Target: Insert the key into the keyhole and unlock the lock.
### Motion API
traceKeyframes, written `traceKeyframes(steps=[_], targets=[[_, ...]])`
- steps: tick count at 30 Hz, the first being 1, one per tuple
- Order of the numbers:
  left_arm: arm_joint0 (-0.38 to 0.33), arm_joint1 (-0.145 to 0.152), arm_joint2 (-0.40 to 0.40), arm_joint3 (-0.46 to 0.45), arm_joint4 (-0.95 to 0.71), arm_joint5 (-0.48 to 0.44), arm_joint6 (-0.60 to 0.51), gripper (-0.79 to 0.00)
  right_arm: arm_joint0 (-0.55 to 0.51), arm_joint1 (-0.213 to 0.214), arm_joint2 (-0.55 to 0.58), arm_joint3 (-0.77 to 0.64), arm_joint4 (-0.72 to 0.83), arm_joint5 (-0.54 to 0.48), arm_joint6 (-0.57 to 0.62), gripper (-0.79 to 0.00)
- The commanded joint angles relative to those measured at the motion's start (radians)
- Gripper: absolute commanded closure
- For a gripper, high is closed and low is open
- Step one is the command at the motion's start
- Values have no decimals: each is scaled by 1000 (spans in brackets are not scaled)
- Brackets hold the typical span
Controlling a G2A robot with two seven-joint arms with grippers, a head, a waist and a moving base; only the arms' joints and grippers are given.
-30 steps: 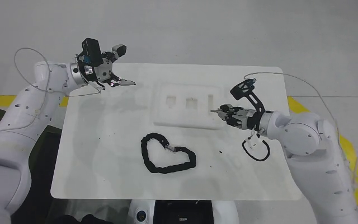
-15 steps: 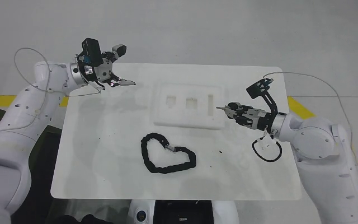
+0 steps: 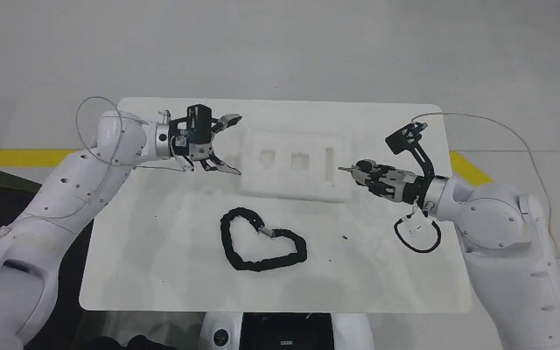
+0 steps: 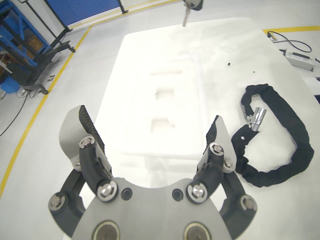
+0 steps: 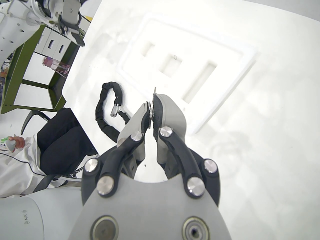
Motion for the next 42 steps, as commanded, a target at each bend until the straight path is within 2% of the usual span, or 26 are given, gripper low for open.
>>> traceKeyframes(steps=[1,6,11,13,17,25,42], targets=[[11,-3,15,-29,29,-7,26,-785,0,0,0,0,0,0,0,0],[29,-3,52,-105,97,-8,53,-785,0,0,0,0,0,0,0,0],[26,20,108,-179,155,-13,49,-785,0,0,0,0,0,0,0,0],[16,34,145,-207,230,-13,49,-785,0,0,0,0,0,0,0,0],[7,53,225,-241,234,-13,49,-785,0,0,0,0,0,0,0,0],[-80,60,405,-249,226,-13,49,-785,0,0,0,0,0,0,0,0],[-80,60,405,-249,226,-13,49,-785,0,0,0,0,0,0,0,0]])
